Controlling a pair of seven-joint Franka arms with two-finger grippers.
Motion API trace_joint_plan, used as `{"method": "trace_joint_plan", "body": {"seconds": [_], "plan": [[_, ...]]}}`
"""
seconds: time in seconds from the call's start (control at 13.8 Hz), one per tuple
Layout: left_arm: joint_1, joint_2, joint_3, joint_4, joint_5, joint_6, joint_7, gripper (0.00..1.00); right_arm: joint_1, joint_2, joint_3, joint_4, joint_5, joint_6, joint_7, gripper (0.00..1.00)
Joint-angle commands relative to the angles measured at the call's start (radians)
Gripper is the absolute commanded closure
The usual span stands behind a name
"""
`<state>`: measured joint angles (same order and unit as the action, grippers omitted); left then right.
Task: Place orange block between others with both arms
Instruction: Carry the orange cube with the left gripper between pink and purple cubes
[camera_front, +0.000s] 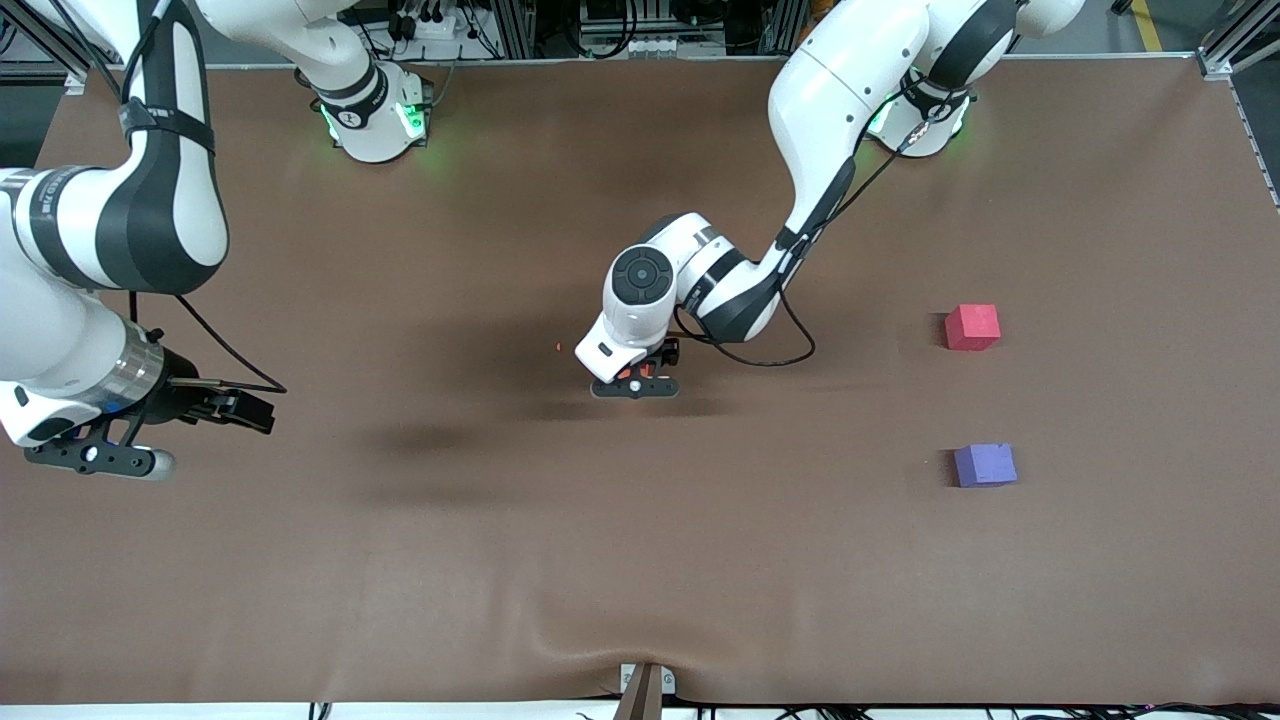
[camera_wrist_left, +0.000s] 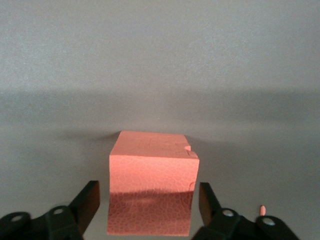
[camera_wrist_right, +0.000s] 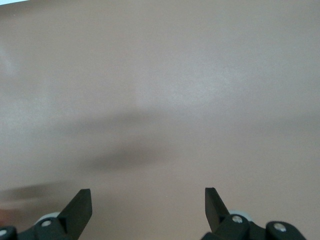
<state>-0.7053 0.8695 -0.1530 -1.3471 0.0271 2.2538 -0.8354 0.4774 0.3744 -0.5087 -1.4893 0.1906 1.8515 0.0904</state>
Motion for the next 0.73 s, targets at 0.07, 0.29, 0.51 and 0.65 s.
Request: {"method": "trace_joint_plan", "body": {"seconds": [0.07, 0.29, 0.51, 0.65], "plan": [[-0.005, 0.017, 0.003, 0.02, 0.005, 0.013, -0.021, 0.47, 0.007, -0.026, 0.007, -0.008, -0.011, -0.014, 0.005, 0.0], [0.001, 0.006, 0.003, 0.02, 0.008, 0.013, -0.021, 0.78, 0.016, -0.029, 0.009, -0.008, -0.011, -0.023, 0.0, 0.0], [0.03, -0.049, 0.022, 0.011, 0.01, -0.003, -0.021, 0.98, 0.024, -0.029, 0.01, 0.014, -0.01, -0.07, 0.006, 0.0], [0.084, -0.124, 0.023, 0.009, 0.01, -0.096, -0.011, 0.98, 0.035, -0.032, 0.009, 0.02, -0.01, -0.089, 0.006, 0.0]]}}
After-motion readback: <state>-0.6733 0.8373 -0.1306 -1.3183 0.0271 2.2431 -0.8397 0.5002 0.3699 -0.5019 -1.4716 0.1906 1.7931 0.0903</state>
